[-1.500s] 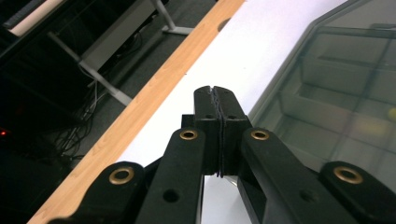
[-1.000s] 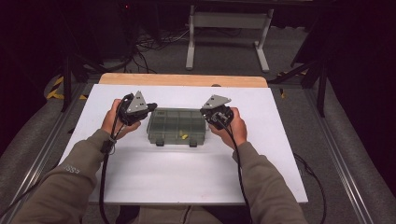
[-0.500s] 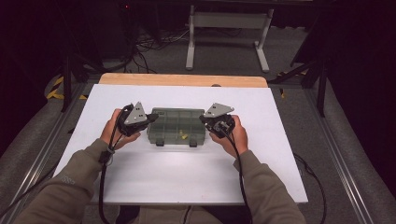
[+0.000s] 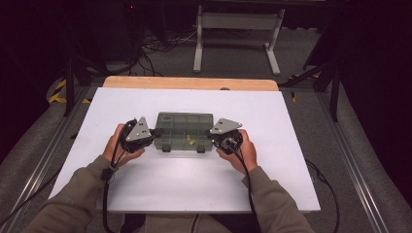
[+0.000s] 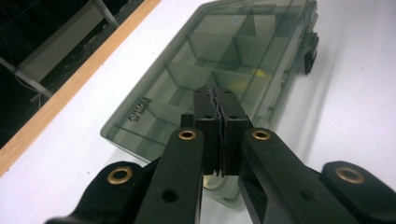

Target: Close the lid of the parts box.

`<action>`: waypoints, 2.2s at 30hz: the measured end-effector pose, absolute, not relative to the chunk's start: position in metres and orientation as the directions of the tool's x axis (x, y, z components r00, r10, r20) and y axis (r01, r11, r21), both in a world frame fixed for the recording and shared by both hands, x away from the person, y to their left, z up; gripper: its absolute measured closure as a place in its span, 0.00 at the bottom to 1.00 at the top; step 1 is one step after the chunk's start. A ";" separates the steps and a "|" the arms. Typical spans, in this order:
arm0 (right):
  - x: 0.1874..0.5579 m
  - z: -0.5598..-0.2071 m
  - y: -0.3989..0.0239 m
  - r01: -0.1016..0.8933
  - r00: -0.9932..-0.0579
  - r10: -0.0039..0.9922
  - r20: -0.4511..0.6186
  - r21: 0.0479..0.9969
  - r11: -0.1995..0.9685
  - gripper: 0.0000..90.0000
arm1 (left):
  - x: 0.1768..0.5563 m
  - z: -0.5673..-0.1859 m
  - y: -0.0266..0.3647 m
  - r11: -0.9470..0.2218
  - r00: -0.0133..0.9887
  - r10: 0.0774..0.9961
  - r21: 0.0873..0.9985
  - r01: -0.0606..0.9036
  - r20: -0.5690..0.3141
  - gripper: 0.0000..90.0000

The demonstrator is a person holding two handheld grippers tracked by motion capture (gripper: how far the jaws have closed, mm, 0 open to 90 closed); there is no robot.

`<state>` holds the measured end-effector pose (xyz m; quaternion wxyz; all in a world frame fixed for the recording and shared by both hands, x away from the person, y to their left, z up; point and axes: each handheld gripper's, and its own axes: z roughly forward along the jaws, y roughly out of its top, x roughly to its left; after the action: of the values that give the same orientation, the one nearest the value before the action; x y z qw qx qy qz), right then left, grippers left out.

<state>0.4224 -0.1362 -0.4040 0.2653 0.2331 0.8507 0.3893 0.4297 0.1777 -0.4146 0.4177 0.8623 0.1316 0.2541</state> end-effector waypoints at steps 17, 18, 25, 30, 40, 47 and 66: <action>0.414 -0.422 -0.135 0.195 -0.748 0.605 -0.273 0.781 0.593 1.00 | 0.421 -0.433 0.181 -0.612 0.842 0.448 0.789 0.043 0.301 0.99; 0.414 -0.422 -0.135 0.195 -0.748 0.605 -0.273 0.781 0.593 1.00 | 0.421 -0.433 0.181 -0.612 0.842 0.448 0.789 0.043 0.301 0.99; 0.413 -0.429 -0.136 0.205 -0.745 0.616 -0.255 0.792 0.575 1.00 | 0.420 -0.441 0.178 -0.619 0.842 0.445 0.784 0.044 0.303 0.99; 0.412 -0.432 -0.139 0.201 -0.741 0.627 -0.239 0.813 0.547 1.00 | 0.419 -0.446 0.178 -0.573 0.854 0.445 0.819 0.042 0.268 1.00; 0.410 -0.435 -0.141 0.184 -0.740 0.629 -0.239 0.827 0.531 1.00 | 0.419 -0.448 0.178 -0.561 0.857 0.441 0.827 0.032 0.266 0.99; 0.410 -0.434 -0.144 0.178 -0.745 0.624 -0.236 0.831 0.526 0.97 | 0.419 -0.448 0.179 -0.560 0.856 0.445 0.828 0.038 0.262 0.98; 0.406 -0.427 -0.147 0.127 -0.751 0.621 -0.226 0.873 0.471 0.95 | 0.414 -0.439 0.185 -0.529 0.831 0.474 0.849 0.004 0.291 0.86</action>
<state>0.4064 -0.1472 -0.4267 0.2683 0.2296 0.8147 0.4600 0.4137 0.1847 -0.4394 0.4640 0.8369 0.1427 0.2531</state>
